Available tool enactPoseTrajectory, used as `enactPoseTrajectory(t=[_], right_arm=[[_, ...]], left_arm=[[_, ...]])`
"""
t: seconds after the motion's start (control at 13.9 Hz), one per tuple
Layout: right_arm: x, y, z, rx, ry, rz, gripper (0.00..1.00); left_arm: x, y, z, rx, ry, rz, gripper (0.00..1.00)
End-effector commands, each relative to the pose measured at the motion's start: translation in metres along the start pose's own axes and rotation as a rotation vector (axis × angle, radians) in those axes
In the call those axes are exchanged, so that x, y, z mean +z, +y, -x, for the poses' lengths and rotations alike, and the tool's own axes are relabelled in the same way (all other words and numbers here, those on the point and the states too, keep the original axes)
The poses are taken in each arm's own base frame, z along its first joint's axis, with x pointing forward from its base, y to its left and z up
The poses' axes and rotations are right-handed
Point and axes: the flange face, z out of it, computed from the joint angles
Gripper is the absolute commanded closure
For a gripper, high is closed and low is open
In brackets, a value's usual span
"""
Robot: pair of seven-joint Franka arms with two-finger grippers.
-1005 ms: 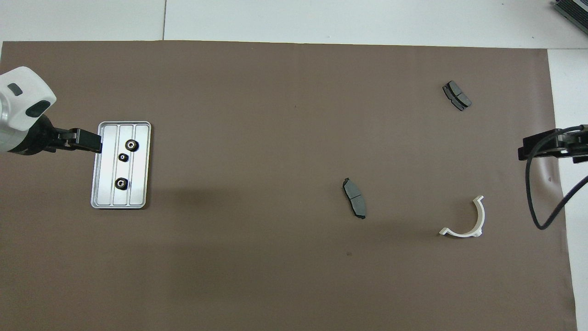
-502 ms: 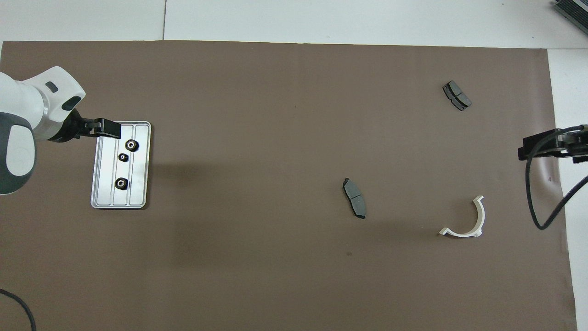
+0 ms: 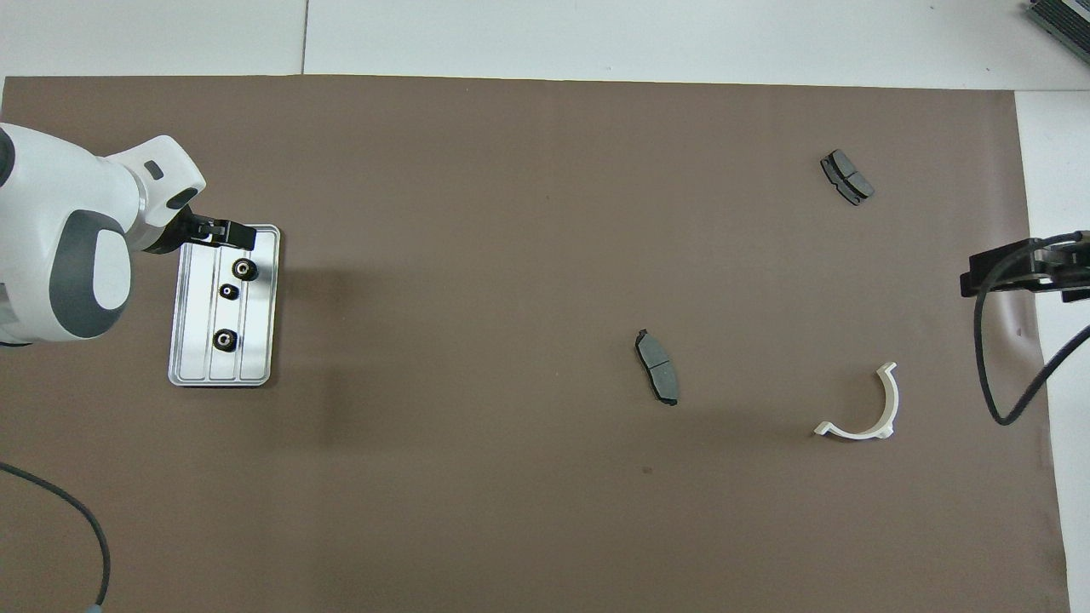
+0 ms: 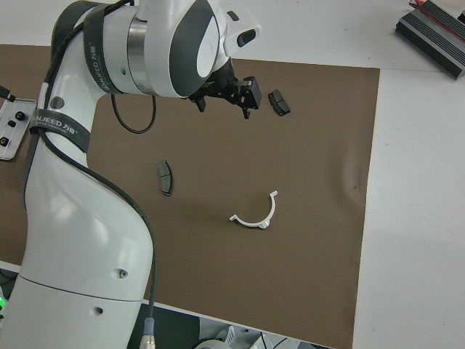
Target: Place bearing gear from tray to pile
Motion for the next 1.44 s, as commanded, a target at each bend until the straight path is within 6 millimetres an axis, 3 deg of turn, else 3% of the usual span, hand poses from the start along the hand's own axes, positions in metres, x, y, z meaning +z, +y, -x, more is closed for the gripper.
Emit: enactPoseTrajectory(t=[0.0,0.57,1.36], right_arm=[[0.000,0.001,0.006,-0.010,0.002,-0.028,0.00],[0.000,0.000,0.006,-0.011,0.002,-0.028,0.00],[0.000,0.001,0.006,-0.010,0.002,-0.028,0.00]], left_arm=[[0.017,-0.004,0.001,0.032,0.009,0.000,0.05],[0.036,-0.017,0.014,0.005,-0.007,0.001,0.31],[0.066,-0.009,0.029,0.013,-0.004,0.001,0.33]])
